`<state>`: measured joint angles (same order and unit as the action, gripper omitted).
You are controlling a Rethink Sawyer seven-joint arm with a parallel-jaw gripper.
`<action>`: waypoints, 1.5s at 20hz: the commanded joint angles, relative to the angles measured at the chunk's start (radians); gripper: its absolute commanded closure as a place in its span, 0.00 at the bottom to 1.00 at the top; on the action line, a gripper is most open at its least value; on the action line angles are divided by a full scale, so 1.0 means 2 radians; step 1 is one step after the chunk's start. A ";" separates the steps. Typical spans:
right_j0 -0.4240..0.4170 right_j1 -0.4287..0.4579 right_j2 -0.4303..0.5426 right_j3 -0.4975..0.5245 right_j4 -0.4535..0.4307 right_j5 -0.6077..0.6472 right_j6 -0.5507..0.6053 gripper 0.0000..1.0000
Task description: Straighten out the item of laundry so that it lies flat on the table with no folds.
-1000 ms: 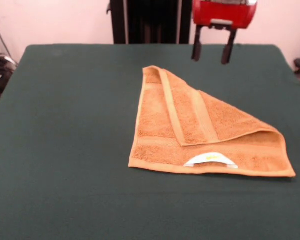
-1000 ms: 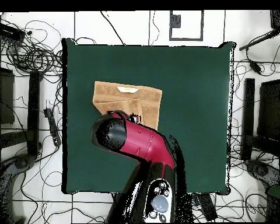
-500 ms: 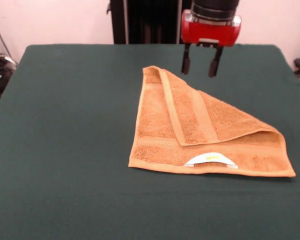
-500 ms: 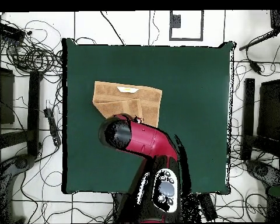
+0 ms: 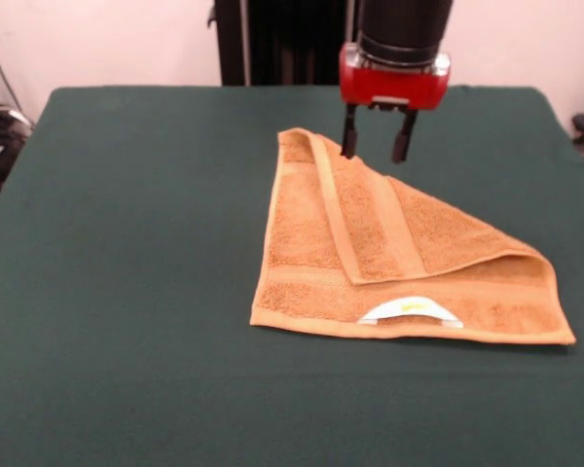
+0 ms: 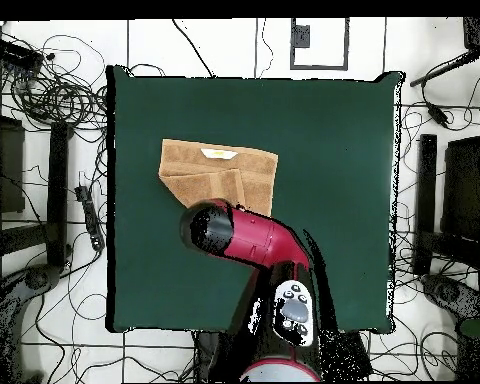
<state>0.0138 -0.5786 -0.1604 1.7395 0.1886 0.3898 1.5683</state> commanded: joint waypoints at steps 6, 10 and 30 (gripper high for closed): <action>-0.029 0.025 0.084 0.014 -0.034 0.014 0.029 0.00; -0.034 0.031 0.084 -0.007 -0.047 0.033 0.020 0.00; -0.039 0.015 0.086 -0.005 -0.059 0.053 0.043 0.00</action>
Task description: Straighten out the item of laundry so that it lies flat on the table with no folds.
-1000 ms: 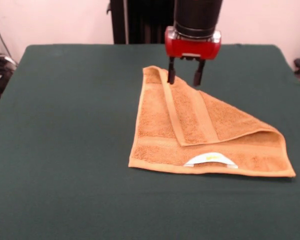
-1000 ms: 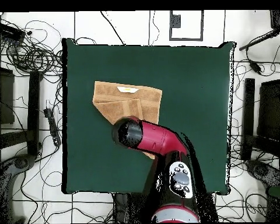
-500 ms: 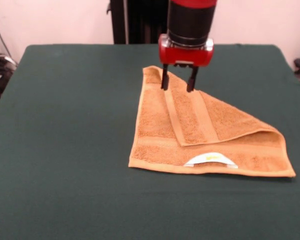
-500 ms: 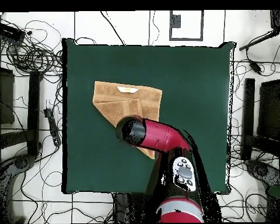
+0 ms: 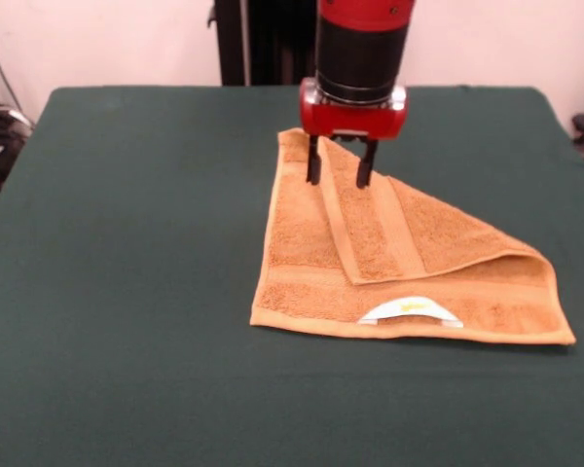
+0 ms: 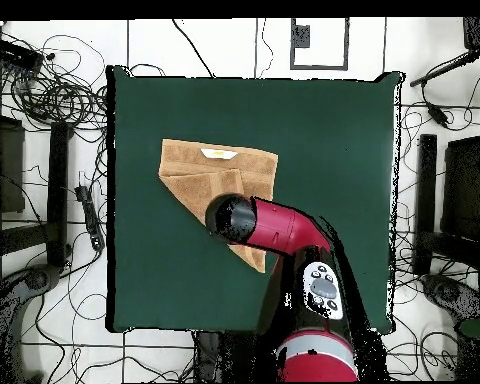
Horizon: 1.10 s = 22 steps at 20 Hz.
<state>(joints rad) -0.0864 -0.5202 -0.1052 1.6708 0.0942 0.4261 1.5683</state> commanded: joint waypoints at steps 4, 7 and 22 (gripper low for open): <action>0.017 -0.036 0.058 0.058 -0.005 0.034 0.058 0.00; 0.023 -0.050 0.058 0.074 -0.004 0.030 0.063 0.00; 0.021 -0.017 0.053 0.021 0.003 0.056 0.064 0.00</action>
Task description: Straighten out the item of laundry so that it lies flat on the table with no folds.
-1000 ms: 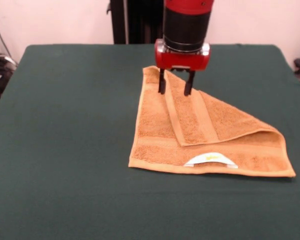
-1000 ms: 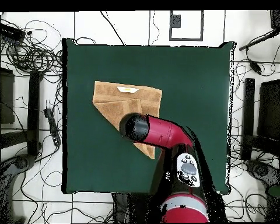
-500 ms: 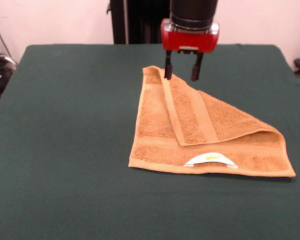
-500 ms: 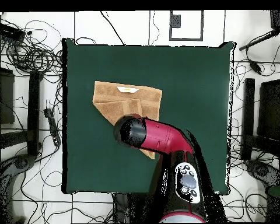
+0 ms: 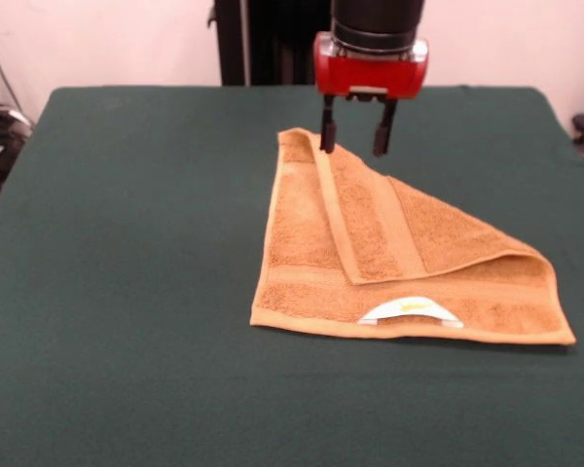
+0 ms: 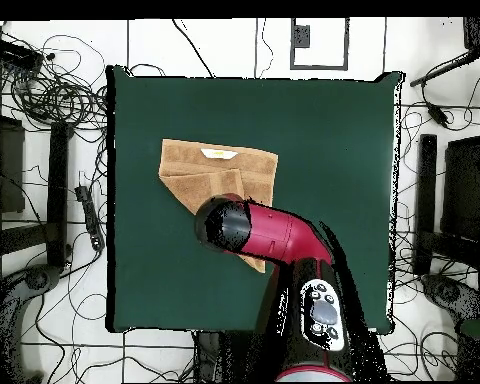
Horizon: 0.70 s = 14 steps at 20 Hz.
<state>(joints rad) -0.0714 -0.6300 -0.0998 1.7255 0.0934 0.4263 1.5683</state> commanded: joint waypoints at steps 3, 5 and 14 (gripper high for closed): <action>0.015 0.053 0.044 -0.029 -0.001 0.051 0.062 0.00; 0.013 0.068 0.043 -0.051 -0.003 0.051 0.058 0.00; 0.011 0.116 0.033 -0.148 -0.008 0.083 0.046 0.00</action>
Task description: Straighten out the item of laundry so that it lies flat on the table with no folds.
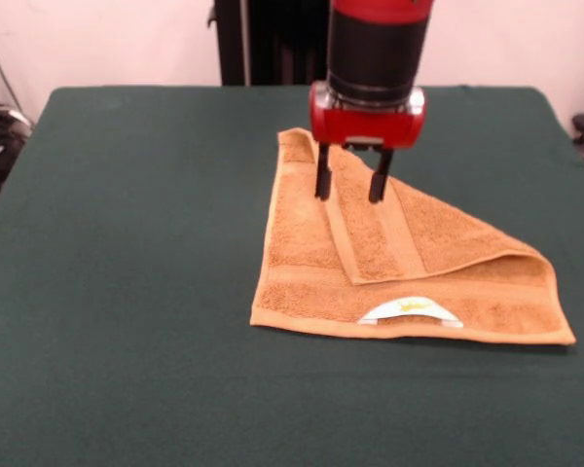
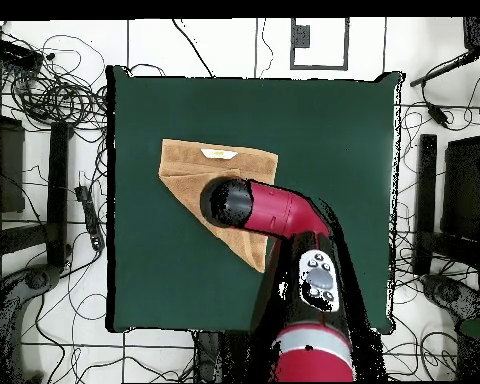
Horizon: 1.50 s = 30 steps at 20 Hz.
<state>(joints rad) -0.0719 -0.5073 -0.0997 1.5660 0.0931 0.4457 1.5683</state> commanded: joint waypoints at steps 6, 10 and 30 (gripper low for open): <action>0.017 0.056 0.029 -0.071 -0.001 0.074 0.065 0.00; 0.020 0.057 0.028 -0.082 -0.003 0.086 0.063 0.00; 0.021 0.081 0.027 -0.147 -0.005 0.139 0.065 0.00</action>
<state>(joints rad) -0.0616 -0.3699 -0.0998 1.3012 0.0896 0.6277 1.5683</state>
